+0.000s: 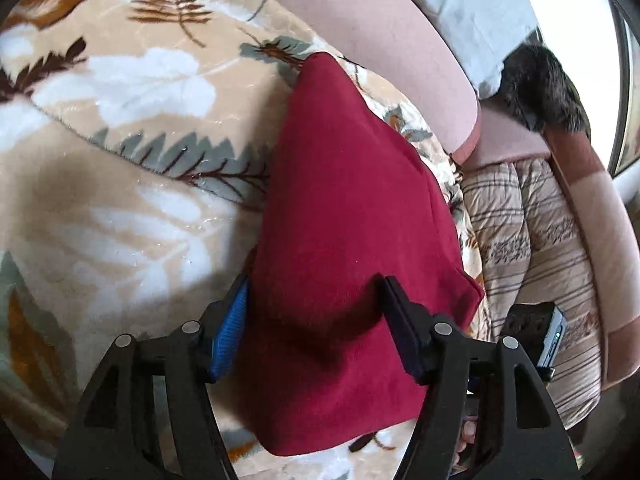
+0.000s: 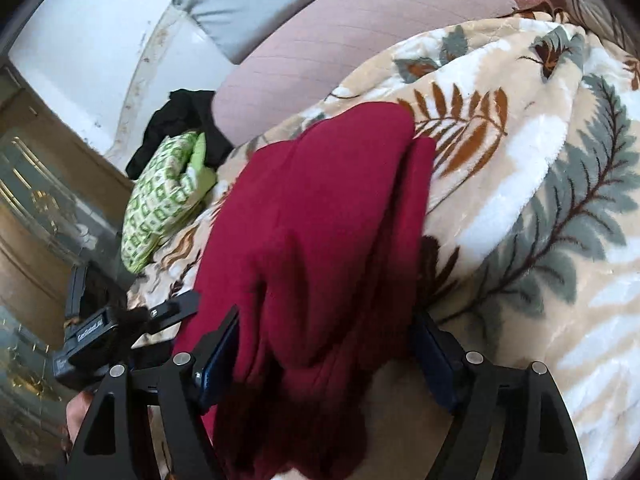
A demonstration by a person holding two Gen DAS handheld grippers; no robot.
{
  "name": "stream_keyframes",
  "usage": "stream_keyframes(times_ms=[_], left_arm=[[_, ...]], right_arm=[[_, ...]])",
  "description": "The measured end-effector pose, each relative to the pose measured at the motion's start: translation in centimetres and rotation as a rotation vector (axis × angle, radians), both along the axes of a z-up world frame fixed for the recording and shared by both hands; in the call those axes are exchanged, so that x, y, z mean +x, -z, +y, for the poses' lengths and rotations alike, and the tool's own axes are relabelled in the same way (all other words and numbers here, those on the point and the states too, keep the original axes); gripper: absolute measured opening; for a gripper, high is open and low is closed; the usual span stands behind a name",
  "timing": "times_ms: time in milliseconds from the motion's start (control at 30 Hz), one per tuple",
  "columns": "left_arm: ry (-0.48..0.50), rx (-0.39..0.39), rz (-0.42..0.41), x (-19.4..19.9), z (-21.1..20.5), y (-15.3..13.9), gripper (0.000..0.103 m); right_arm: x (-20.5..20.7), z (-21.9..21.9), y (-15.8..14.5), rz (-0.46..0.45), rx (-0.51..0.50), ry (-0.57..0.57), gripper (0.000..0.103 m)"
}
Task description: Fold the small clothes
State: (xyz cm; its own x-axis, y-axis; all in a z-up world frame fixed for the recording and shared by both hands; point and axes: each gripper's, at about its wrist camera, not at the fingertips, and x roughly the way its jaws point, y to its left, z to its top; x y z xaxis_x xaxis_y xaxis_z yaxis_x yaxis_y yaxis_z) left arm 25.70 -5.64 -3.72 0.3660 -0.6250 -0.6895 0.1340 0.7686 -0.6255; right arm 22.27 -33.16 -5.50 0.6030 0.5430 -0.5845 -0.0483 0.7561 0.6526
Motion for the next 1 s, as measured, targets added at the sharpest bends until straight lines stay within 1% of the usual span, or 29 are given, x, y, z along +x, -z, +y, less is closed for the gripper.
stream_keyframes(times_ms=[33, 133, 200, 267, 300, 367, 400, 433, 467, 500, 533, 600, 667, 733, 800, 867, 933, 1000], left_arm=[[0.0, 0.002, 0.001, 0.1, 0.0, 0.0, 0.064], [0.014, 0.019, 0.004, 0.0, -0.2, 0.1, 0.064], [0.032, 0.034, 0.027, 0.0, -0.6, 0.7, 0.065], [0.045, 0.052, 0.03, -0.2, -0.9, 1.1, 0.065], [0.044, 0.059, 0.02, -0.2, -1.0, 0.9, 0.065], [0.042, 0.062, 0.011, -0.3, -1.0, 0.6, 0.062], [0.039, 0.062, 0.004, -0.5, -0.9, 0.4, 0.057], [0.042, 0.067, -0.004, -0.5, -0.9, 0.0, 0.051], [0.043, 0.065, -0.012, -0.5, -0.8, -0.3, 0.048], [0.041, 0.057, -0.012, -0.5, -0.6, -0.7, 0.045], [0.039, 0.053, -0.013, -0.4, -0.4, -1.1, 0.043], [0.044, 0.06, -0.032, -0.3, 0.3, -2.1, 0.041], [0.043, 0.084, -0.045, -0.4, 1.6, -3.2, 0.041], [0.033, 0.102, -0.044, -0.8, 3.2, -3.7, 0.04], [0.013, 0.123, -0.039, -2.2, 5.7, -4.3, 0.04], [-0.008, 0.146, -0.04, -4.3, 8.3, -4.7, 0.04], [-0.021, 0.161, -0.034, -6.7, 10.3, -4.2, 0.04], [-0.026, 0.169, -0.011, -8.6, 11.3, -3.0, 0.041]], right_arm=[[-0.1, -0.1, 0.2, 0.023, 0.001, 0.009, 0.071], [-0.7, 0.6, 0.0, 0.059, 0.021, -0.001, 0.07], [-1.0, 2.1, 0.1, 0.081, 0.027, -0.061, 0.07], [-1.0, 3.0, 0.1, 0.071, -0.03, -0.061, 0.068], [-1.1, 2.6, 0.5, 0.069, 0.013, -0.028, 0.065], [-1.6, 0.6, 1.6, 0.076, 0.167, 0.068, 0.05], [-1.8, 0.0, 1.9, 0.079, 0.225, 0.094, 0.04], [-2.3, 0.0, 1.9, 0.07, 0.25, 0.105, 0.035], [-2.5, 0.6, 1.7, 0.071, 0.245, 0.086, 0.032], [-2.7, 1.1, 1.4, 0.071, 0.232, 0.078, 0.03], [-3.0, 1.5, 0.9, 0.061, 0.245, 0.074, 0.029], [-3.3, 2.0, 0.5, 0.056, 0.334, 0.085, 0.027], [-3.6, 2.9, 0.9, 0.083, 0.446, 0.113, 0.027], [-4.0, 5.0, 1.5, 0.124, 0.529, 0.117, 0.026], [-4.9, 7.6, 1.7, 0.146, 0.575, 0.08, 0.026], [-5.9, 9.5, 1.3, 0.161, 0.579, 0.025, 0.026], [-6.9, 11.8, 0.5, 0.179, 0.516, -0.044, 0.025], [-7.9, 13.3, 0.5, 0.213, 0.459, -0.108, 0.025]])
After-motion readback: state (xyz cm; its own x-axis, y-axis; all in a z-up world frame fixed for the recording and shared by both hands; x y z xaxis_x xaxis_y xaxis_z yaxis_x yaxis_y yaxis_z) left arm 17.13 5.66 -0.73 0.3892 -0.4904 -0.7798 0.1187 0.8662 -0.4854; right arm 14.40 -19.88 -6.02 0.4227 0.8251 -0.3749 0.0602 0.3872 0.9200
